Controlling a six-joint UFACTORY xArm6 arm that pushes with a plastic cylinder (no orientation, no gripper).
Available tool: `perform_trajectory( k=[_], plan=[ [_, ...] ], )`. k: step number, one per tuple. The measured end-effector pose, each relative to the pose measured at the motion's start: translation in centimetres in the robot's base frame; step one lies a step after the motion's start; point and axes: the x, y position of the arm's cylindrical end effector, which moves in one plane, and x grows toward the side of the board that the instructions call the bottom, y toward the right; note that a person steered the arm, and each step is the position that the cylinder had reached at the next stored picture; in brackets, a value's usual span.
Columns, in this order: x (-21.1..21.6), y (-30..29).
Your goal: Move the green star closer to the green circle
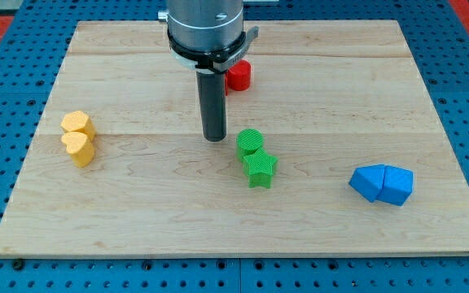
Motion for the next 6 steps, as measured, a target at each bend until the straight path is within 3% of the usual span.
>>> perform_trajectory(
  k=[3, 5, 6],
  plan=[
    [-0.1, -1.4],
    [-2.7, -2.0],
    [-1.3, -3.5]
  ],
)
